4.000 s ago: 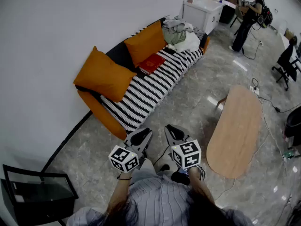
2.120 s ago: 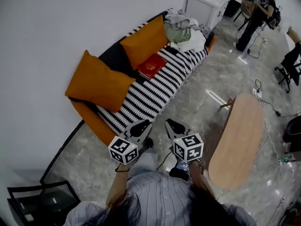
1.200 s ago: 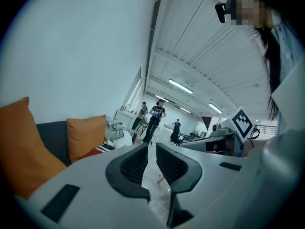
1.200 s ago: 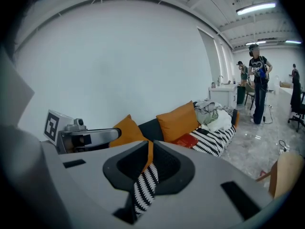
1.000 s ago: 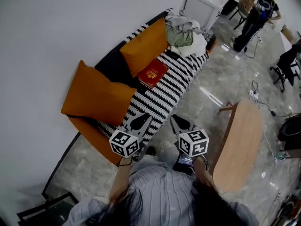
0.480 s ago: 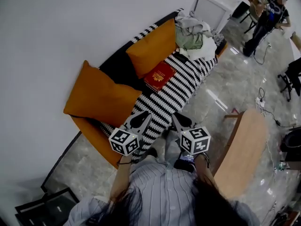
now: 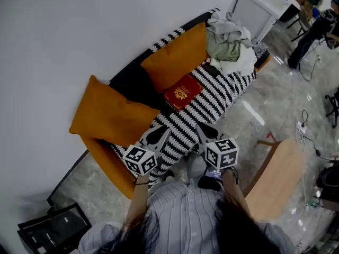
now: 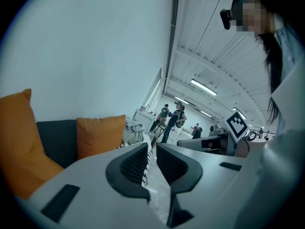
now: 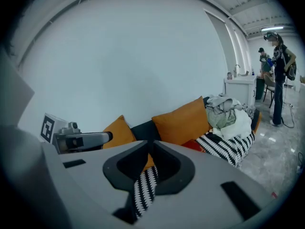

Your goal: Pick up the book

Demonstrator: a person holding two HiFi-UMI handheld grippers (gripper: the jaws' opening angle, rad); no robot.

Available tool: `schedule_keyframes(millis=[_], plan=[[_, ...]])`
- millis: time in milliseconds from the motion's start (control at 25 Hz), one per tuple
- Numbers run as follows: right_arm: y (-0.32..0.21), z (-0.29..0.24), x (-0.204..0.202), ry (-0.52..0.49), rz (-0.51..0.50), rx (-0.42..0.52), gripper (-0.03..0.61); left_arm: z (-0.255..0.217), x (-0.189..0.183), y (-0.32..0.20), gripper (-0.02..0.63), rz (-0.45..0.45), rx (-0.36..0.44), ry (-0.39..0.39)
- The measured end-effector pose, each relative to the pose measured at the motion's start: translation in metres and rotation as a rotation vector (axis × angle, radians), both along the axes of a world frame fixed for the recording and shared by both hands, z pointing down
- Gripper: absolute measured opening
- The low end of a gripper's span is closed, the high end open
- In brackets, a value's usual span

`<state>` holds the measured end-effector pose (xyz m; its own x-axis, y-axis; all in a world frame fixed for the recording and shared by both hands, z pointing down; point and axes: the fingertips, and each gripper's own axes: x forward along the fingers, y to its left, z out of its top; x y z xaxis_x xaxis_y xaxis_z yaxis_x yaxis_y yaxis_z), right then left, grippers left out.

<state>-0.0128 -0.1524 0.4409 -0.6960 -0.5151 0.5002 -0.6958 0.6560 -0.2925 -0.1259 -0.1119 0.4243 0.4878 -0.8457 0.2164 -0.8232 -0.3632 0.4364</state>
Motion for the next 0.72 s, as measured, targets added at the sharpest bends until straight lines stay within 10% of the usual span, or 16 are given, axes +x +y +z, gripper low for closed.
schedule_keyframes(millis=[720], plan=[[-0.152, 0.093, 0.037, 0.021, -0.09, -0.175, 0.043, 0.082, 0.004, -0.127, 0.048, -0.103, -0.204, -0.047]])
